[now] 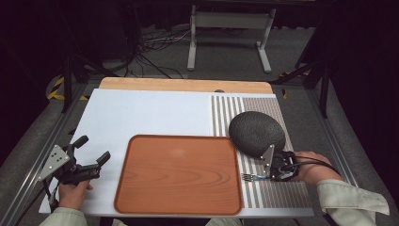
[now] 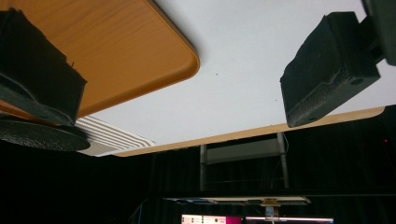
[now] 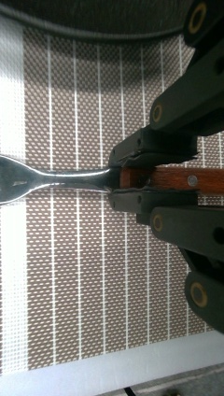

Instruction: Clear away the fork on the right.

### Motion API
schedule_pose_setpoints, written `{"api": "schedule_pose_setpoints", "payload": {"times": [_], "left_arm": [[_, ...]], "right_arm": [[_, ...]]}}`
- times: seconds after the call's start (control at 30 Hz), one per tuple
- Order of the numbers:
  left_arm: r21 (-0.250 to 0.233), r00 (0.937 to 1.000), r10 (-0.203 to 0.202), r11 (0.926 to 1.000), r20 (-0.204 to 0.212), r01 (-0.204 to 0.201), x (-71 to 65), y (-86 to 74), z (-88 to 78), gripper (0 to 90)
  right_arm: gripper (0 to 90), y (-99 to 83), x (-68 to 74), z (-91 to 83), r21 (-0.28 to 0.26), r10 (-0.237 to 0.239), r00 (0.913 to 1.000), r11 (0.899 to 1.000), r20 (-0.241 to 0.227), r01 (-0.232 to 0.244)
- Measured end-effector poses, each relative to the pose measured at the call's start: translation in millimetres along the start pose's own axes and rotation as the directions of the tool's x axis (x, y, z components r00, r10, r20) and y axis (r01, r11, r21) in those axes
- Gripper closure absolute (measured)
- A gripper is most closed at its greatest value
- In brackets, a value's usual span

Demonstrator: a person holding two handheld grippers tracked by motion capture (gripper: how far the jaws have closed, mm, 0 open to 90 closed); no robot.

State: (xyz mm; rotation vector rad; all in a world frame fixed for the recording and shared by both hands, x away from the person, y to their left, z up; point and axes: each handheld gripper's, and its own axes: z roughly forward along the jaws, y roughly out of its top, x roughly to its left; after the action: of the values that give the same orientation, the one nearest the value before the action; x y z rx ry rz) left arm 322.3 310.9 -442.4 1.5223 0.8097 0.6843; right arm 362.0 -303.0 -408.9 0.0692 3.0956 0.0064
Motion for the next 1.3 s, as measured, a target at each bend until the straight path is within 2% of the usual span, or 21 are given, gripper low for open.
{"api": "schedule_pose_setpoints", "payload": {"times": [0.13, 0.23, 0.3, 0.37, 0.63, 0.77, 0.8, 0.83, 0.87, 0.97, 1.0, 1.03, 1.07, 1.1, 1.13, 1.17, 1.3], "left_arm": [[0.001, 1.0, 0.0, 1.0, 0.0, 0.0, -0.2, 0.0, 0.1, 0.7], [-0.001, 1.0, -0.001, 1.0, 0.001, 0.001, -0.2, 0.1, 0.1, 0.7], [-0.001, 1.0, -0.002, 1.0, 0.0, 0.002, 0.0, 0.1, -0.1, 0.7], [0.0, 1.0, -0.001, 1.0, 0.0, 0.001, 0.3, 0.1, -0.4, 0.7], [-0.003, 1.0, -0.005, 1.0, -0.001, 0.005, 0.4, 0.2, -0.5, 0.7], [-0.005, 1.0, -0.006, 1.0, -0.002, 0.006, 0.5, 0.3, -0.7, 0.7], [-0.006, 1.0, -0.006, 1.0, -0.003, 0.006, 0.6, 0.2, -0.7, 0.7], [-0.006, 1.0, -0.006, 1.0, -0.003, 0.006, 0.6, 0.2, -0.7, 0.7], [-0.005, 1.0, -0.006, 1.0, -0.002, 0.006, 0.7, 0.2, -0.7, 0.7], [-0.005, 1.0, -0.006, 1.0, -0.001, 0.006, 0.6, 0.2, -0.6, 0.7], [-0.005, 1.0, -0.006, 1.0, -0.001, 0.006, 0.6, 0.2, -0.6, 0.7], [-0.005, 1.0, -0.007, 1.0, -0.002, 0.007, 0.7, 0.2, -0.7, 0.7], [-0.005, 1.0, -0.006, 1.0, -0.002, 0.006, 0.7, 0.2, -0.6, 0.7], [-0.005, 1.0, -0.007, 1.0, -0.002, 0.007, 0.7, 0.2, -0.6, 0.7], [-0.005, 1.0, -0.007, 1.0, -0.001, 0.007, 0.6, 0.2, -0.6, 0.7], [-0.005, 1.0, -0.007, 1.0, -0.002, 0.007, 0.5, 0.2, -0.6, 0.7], [-0.002, 1.0, -0.008, 1.0, -0.001, 0.008, 0.5, 0.1, -0.5, 0.7]], "right_arm": [[78.0, -0.7, 0.2, -5.5, -0.002, 0.003, 0.9999, 1.0, 0.011, -0.003], [78.0, -1.4, 0.9, -15.3, -0.033, 0.019, 0.9994, 0.999, 0.03, -0.018], [78.0, -1.3, 0.6, -17.6, -0.035, 0.017, 0.9994, 0.999, 0.031, -0.016], [78.0, -1.6, 0.9, -24.4, -0.085, 0.034, 0.9982, 0.996, 0.049, -0.03], [78.0, -1.0, 2.0, -37.2, -0.159, 0.082, 0.9934, 0.985, 0.081, -0.068], [78.0, -1.5, 1.3, -44.6, -0.205, 0.124, 0.9882, 0.973, 0.09, -0.104], [77.9, -2.0, 1.7, -46.3, -0.222, 0.146, 0.9845, 0.968, 0.098, -0.121], [77.9, -2.0, 1.7, -46.3, -0.222, 0.146, 0.9845, 0.968, 0.098, -0.121], [78.0, -3.6, 1.9, -49.8, -0.255, 0.175, 0.9793, 0.956, 0.102, -0.144], [78.0, -5.4, 2.2, -53.1, -0.314, 0.209, 0.9719, 0.935, 0.108, -0.166], [78.0, -5.4, 2.2, -53.1, -0.314, 0.209, 0.9719, 0.935, 0.108, -0.166], [78.0, -5.8, 2.5, -53.6, -0.33, 0.217, 0.9704, 0.928, 0.106, -0.172], [78.0, -6.6, 4.2, -55.4, -0.359, 0.245, 0.9642, 0.913, 0.102, -0.194], [78.0, -6.9, 4.7, -55.8, -0.375, 0.256, 0.9613, 0.905, 0.103, -0.201], [78.0, -7.3, 5.6, -56.5, -0.397, 0.272, 0.9567, 0.893, 0.102, -0.212], [78.0, -7.4, 6.2, -57.1, -0.407, 0.281, 0.9543, 0.887, 0.103, -0.217], [78.0, -6.3, 10.9, -60.7, -0.475, 0.33, 0.9392, 0.844, 0.096, -0.248]]}}
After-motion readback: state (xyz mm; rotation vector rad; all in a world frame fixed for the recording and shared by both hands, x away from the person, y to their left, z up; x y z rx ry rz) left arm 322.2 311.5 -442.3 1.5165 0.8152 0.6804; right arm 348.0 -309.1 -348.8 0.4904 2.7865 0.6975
